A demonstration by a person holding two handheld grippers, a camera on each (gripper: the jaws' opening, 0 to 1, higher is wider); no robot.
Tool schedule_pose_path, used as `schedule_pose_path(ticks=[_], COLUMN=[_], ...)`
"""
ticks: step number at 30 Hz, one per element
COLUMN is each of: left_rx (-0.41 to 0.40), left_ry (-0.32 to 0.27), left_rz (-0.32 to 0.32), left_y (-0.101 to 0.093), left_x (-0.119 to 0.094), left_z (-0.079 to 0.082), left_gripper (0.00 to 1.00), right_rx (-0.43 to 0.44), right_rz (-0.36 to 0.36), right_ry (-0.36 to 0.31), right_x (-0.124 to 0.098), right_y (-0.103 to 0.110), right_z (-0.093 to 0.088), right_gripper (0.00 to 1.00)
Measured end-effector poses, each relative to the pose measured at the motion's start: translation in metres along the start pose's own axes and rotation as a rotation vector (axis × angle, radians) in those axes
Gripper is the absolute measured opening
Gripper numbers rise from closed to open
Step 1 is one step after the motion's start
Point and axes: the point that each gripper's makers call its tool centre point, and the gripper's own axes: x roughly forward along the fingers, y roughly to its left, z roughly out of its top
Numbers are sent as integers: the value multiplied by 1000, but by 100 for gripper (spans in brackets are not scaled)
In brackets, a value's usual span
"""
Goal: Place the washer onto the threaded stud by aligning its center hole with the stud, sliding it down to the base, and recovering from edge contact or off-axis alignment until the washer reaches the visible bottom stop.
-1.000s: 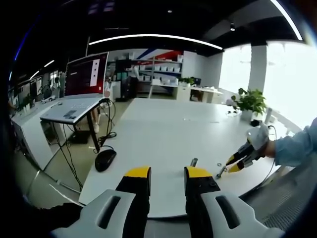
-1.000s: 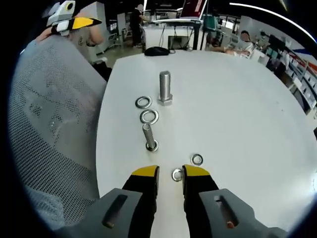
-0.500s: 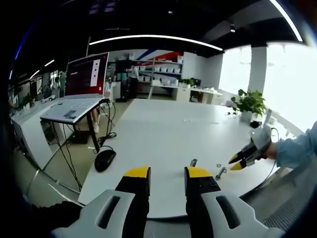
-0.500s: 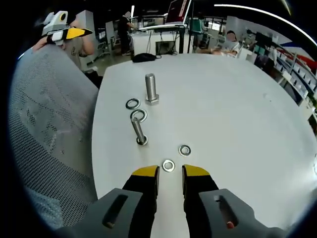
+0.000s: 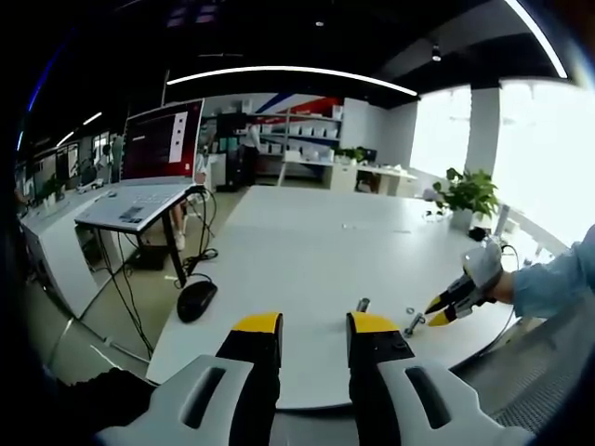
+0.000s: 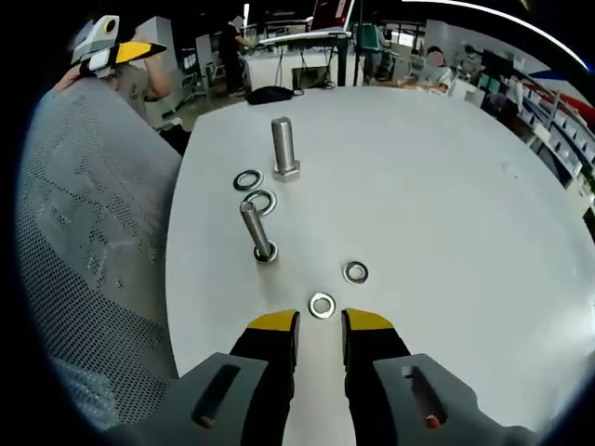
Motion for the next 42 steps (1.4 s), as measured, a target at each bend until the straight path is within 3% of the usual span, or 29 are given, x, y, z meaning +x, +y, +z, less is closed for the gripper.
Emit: schedule_pose_path(ticks=[42], left_rx=[-13], left_ry=[-10], left_rz=[6], left_y=[1], left_x=[0], left_z=[2], left_gripper=[25], right_rx=[-24], right_rz=[-12], right_ry=[-29], right_x=[4], right_y=[-3], right_z=[6], right_gripper=[13])
